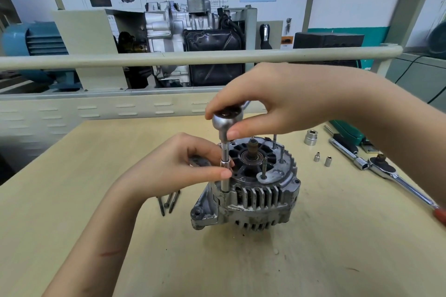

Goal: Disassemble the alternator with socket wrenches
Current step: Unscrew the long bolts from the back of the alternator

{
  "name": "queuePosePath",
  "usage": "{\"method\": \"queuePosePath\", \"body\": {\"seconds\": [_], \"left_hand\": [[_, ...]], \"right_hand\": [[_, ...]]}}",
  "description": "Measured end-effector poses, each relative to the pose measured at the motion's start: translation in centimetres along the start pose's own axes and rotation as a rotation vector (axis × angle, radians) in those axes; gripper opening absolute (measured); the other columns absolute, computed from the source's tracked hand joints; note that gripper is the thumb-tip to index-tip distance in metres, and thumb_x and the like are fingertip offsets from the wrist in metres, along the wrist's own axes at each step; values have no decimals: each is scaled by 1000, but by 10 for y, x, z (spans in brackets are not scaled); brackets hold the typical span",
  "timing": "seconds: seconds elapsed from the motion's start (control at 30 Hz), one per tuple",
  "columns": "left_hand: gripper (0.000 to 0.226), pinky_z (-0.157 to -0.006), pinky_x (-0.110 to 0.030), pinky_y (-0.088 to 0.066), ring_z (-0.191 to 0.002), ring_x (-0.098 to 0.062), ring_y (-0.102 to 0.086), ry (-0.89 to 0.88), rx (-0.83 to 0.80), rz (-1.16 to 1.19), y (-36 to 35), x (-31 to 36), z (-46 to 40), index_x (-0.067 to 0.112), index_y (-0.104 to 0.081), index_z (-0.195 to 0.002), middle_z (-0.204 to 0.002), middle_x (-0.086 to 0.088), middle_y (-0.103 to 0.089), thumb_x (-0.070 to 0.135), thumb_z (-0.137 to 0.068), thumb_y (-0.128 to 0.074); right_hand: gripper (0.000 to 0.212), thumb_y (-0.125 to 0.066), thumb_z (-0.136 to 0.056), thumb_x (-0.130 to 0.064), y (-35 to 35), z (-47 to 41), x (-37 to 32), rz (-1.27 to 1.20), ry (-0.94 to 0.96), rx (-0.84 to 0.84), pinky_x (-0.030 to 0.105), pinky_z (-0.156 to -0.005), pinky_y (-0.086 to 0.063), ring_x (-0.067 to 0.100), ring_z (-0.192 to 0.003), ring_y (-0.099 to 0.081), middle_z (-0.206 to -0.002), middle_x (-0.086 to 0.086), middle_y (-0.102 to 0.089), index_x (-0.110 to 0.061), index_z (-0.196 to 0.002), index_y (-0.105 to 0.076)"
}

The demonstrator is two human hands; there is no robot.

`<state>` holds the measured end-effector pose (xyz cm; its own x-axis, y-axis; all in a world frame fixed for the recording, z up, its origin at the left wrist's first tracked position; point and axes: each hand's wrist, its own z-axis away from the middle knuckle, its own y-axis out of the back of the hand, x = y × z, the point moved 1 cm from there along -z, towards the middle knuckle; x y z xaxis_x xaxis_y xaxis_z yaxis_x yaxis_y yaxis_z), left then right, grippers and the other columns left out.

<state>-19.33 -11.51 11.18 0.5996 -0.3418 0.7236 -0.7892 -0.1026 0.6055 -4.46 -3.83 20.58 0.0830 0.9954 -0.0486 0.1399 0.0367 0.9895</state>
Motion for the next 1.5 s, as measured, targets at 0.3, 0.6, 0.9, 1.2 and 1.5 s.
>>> {"method": "queuePosePath", "body": {"seconds": [0.3,0.6,0.9,1.2,1.5], "left_hand": [[32,-53,-28,-35,-58,-28,-46,-9,96,-70,-3,-5,-1,7,-60,-60,-56,-9,-53,36,-63,-73],[8,-73,-37,-51,-78,-20,-66,17,16,-11,-4,-2,-1,30,-71,-66,-80,-4,-71,38,-68,-73],[53,-63,-43,-41,-70,-38,-51,-47,113,-74,-8,-2,-1,2,-54,-61,-71,-25,-53,54,-60,-65],[8,-69,-21,-51,-74,-16,-66,-12,-27,80,0,-6,1,19,-74,-74,-81,-5,-72,25,-71,-72],[29,-58,-23,-38,-57,-10,-47,-11,44,1,-4,-7,-1,18,-61,-56,-56,4,-54,45,-63,-68]], "right_hand": [[51,-35,-70,-62,-3,-1,-9,205,-45,67,22,-52,-31,5,-53,-41,-57,-10,-44,-17,-80,-58],[26,-62,-85,-28,-1,1,-3,-15,25,48,17,-77,-41,3,-87,-53,-93,-6,-66,-10,-104,-66],[43,-46,-68,-58,-1,2,-8,63,-28,79,17,-53,-34,3,-56,-45,-55,-12,-45,-18,-77,-59],[27,-61,-86,-31,-1,3,-5,6,6,66,20,-75,-41,5,-86,-53,-91,-5,-67,-12,-104,-66],[48,-42,-71,-58,-4,2,-9,65,-32,76,17,-56,-35,6,-56,-45,-62,-10,-52,-16,-83,-61]]}}
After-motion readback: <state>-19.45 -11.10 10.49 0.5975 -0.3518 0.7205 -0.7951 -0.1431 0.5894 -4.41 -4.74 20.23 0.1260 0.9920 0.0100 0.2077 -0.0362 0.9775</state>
